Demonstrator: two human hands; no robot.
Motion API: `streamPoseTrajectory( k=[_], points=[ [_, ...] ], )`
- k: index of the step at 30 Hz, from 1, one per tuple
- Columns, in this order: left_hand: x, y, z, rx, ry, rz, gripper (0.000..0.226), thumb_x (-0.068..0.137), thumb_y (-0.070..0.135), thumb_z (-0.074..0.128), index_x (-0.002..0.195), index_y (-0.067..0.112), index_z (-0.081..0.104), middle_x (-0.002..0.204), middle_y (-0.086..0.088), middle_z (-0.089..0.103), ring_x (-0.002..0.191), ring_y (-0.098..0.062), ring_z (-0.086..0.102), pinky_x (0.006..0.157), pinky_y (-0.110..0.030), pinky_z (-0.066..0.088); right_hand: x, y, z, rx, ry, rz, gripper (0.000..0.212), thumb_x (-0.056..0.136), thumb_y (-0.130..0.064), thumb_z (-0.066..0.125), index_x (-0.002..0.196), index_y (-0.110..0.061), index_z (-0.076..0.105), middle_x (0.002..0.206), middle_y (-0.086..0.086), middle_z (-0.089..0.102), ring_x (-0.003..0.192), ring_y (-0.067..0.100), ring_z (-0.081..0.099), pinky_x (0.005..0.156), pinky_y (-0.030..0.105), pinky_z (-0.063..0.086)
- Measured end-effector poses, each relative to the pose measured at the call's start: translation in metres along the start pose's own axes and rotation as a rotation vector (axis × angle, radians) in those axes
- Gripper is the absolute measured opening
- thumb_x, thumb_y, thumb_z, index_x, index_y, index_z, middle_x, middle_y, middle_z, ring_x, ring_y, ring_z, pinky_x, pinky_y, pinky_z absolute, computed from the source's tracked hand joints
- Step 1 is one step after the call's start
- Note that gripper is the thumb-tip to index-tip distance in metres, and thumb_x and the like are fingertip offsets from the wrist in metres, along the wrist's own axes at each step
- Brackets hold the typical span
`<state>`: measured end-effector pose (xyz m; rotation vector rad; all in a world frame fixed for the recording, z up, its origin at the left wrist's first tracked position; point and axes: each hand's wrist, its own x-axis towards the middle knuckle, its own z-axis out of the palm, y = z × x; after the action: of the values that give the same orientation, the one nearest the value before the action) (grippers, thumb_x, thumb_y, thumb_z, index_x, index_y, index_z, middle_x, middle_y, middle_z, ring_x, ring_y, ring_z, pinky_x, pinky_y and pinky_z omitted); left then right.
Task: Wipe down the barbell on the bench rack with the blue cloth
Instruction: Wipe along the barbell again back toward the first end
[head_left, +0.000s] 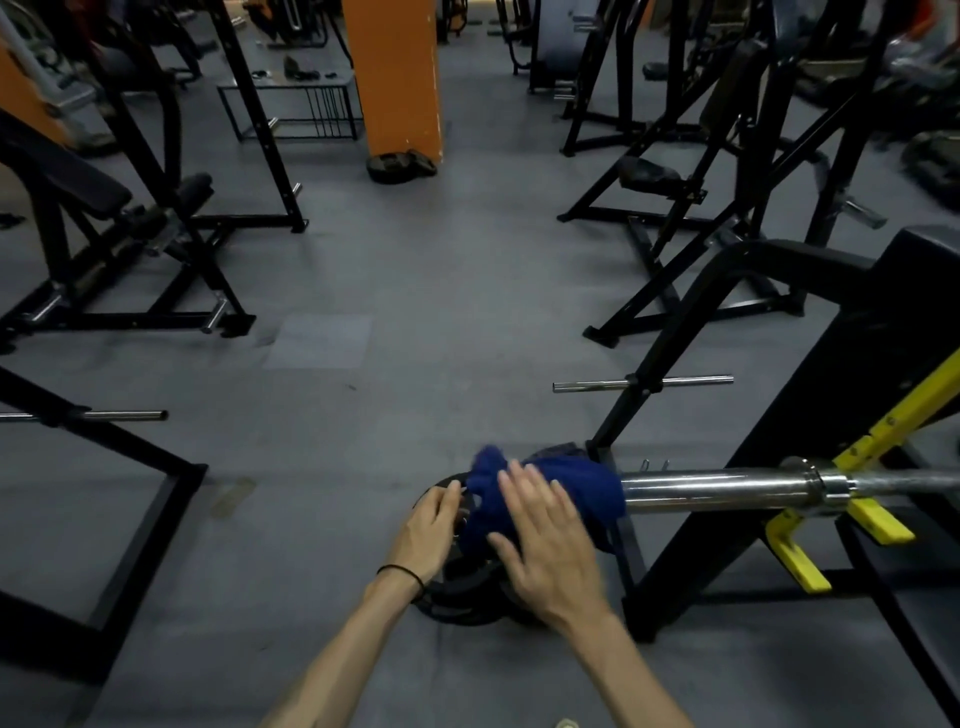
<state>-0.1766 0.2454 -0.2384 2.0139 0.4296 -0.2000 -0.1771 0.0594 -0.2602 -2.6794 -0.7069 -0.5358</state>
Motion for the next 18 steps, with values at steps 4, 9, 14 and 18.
streamPoseTrajectory(
  k=[4, 9, 14, 18],
  points=[
    [0.002, 0.000, 0.003, 0.077, -0.016, 0.086, 0.042, 0.103, 0.055, 0.032, 0.095, 0.025, 0.060, 0.098, 0.002, 0.066, 0.092, -0.016, 0.061, 0.077, -0.030, 0.044, -0.015, 0.051, -0.021, -0.011, 0.109, 0.329, 0.063, 0.109, -0.048, 0.032, 0.159, -0.010, 0.037, 0.167, 0.007, 0.033, 0.158, 0.021, 0.021, 0.129, 0.049, 0.014],
    [0.007, -0.003, 0.013, 0.193, 0.065, 0.206, 0.029, 0.101, 0.059, 0.030, 0.091, 0.042, 0.051, 0.101, 0.012, 0.059, 0.098, -0.013, 0.058, 0.086, -0.035, 0.045, 0.000, -0.034, 0.002, 0.133, 0.075, 0.259, 0.065, 0.108, -0.045, 0.031, 0.162, -0.007, 0.028, 0.172, 0.008, 0.018, 0.160, 0.025, 0.012, 0.129, 0.047, 0.002],
    [0.009, 0.001, 0.022, 0.206, 0.063, 0.269, 0.034, 0.101, 0.061, 0.028, 0.100, 0.039, 0.053, 0.104, 0.008, 0.059, 0.098, -0.014, 0.058, 0.083, -0.033, 0.044, -0.014, 0.040, -0.015, -0.023, 0.099, 0.131, 0.060, 0.107, -0.042, 0.038, 0.158, -0.011, 0.040, 0.168, 0.005, 0.029, 0.156, 0.024, 0.026, 0.128, 0.045, 0.016],
    [0.003, 0.006, 0.023, 0.195, 0.093, 0.314, 0.031, 0.101, 0.058, 0.029, 0.102, 0.039, 0.054, 0.102, 0.014, 0.058, 0.096, -0.009, 0.057, 0.082, -0.028, 0.044, -0.015, 0.025, -0.016, 0.105, 0.223, 0.535, 0.067, 0.108, -0.047, 0.029, 0.159, -0.004, 0.033, 0.171, 0.008, 0.021, 0.160, 0.026, 0.013, 0.128, 0.053, 0.010]
  ],
)
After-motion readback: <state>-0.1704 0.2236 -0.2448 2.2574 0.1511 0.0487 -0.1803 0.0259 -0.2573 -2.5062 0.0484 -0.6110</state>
